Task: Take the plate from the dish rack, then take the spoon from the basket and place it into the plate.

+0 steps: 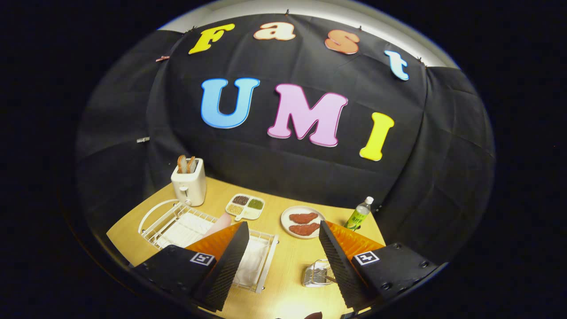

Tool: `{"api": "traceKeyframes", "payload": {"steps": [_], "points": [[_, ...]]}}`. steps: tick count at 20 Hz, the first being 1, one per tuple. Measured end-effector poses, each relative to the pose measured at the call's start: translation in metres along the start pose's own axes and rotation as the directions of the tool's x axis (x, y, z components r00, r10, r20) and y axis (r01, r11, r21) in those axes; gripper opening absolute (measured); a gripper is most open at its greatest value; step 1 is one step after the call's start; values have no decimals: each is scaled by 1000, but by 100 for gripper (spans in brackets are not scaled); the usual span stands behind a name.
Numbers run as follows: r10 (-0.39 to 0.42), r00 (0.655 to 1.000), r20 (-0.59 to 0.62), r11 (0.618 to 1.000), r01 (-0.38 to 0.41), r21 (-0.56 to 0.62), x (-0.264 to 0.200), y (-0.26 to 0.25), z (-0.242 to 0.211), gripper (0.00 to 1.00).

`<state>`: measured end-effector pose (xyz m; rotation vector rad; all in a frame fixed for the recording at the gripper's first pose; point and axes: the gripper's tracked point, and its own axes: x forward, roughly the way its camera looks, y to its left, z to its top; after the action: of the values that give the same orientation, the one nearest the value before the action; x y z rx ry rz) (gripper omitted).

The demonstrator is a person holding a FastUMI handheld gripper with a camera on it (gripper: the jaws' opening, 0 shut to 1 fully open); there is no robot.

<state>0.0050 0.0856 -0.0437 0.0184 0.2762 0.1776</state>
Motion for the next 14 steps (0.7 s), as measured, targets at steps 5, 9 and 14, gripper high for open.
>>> {"api": "traceKeyframes", "payload": {"steps": [5,9,14], "points": [[94,984,-153,995,-91,26,31,46,-22,98],[150,953,-263,986,-125,112,57,85,-34,98],[208,879,-430,957,-92,274,90,120,-63,97]]}}
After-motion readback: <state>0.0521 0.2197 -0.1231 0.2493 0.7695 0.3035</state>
